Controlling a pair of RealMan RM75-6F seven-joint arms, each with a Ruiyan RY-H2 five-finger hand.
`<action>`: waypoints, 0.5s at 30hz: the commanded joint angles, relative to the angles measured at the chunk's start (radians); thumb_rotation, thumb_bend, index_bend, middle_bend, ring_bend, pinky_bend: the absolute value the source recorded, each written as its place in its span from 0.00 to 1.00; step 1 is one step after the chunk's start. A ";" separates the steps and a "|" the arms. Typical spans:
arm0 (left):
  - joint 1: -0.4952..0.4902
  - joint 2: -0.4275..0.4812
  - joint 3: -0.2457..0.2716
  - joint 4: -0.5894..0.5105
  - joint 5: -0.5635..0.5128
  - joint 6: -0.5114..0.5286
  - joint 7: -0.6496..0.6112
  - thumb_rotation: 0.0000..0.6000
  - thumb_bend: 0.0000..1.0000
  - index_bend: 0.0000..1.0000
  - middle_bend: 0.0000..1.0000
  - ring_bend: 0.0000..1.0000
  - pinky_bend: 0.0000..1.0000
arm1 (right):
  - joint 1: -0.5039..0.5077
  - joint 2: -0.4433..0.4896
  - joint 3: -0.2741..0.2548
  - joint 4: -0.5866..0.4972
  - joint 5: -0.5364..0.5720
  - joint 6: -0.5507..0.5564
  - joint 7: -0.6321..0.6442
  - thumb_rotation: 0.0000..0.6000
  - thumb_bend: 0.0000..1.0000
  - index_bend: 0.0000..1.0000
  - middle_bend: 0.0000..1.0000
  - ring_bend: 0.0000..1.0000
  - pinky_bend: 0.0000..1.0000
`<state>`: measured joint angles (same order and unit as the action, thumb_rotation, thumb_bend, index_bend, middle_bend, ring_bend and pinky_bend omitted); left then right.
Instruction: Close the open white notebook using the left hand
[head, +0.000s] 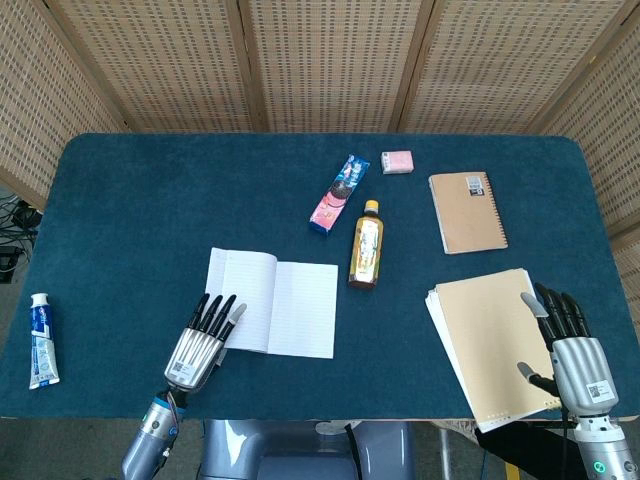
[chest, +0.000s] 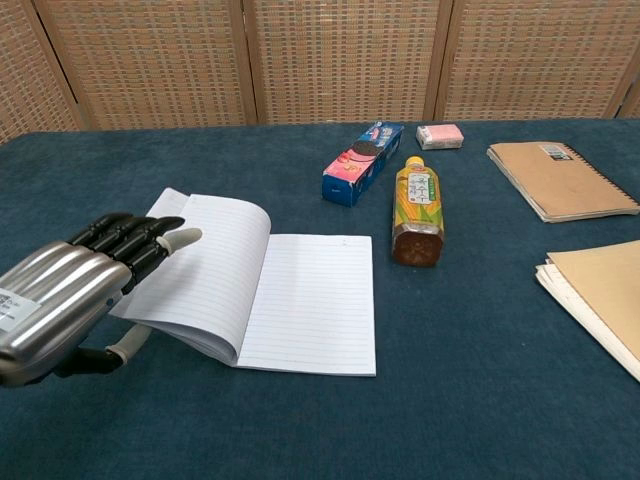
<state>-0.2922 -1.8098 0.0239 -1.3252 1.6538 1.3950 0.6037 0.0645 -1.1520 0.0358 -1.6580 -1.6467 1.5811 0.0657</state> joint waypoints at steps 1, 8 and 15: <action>-0.010 0.016 -0.004 -0.020 0.029 0.022 0.013 1.00 0.48 0.00 0.00 0.00 0.00 | -0.001 0.000 0.000 -0.001 0.001 0.001 0.001 1.00 0.12 0.04 0.00 0.00 0.00; -0.029 0.029 -0.020 -0.044 0.071 0.042 0.026 1.00 0.48 0.00 0.00 0.00 0.00 | -0.004 0.000 0.004 -0.003 0.000 0.011 0.004 1.00 0.12 0.04 0.00 0.00 0.00; -0.092 0.035 -0.077 -0.096 0.096 0.007 0.079 1.00 0.48 0.00 0.00 0.00 0.00 | -0.003 0.001 0.007 -0.001 0.012 0.004 0.008 1.00 0.12 0.04 0.00 0.00 0.00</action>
<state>-0.3642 -1.7761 -0.0338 -1.4026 1.7472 1.4195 0.6636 0.0616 -1.1507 0.0427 -1.6595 -1.6349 1.5857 0.0737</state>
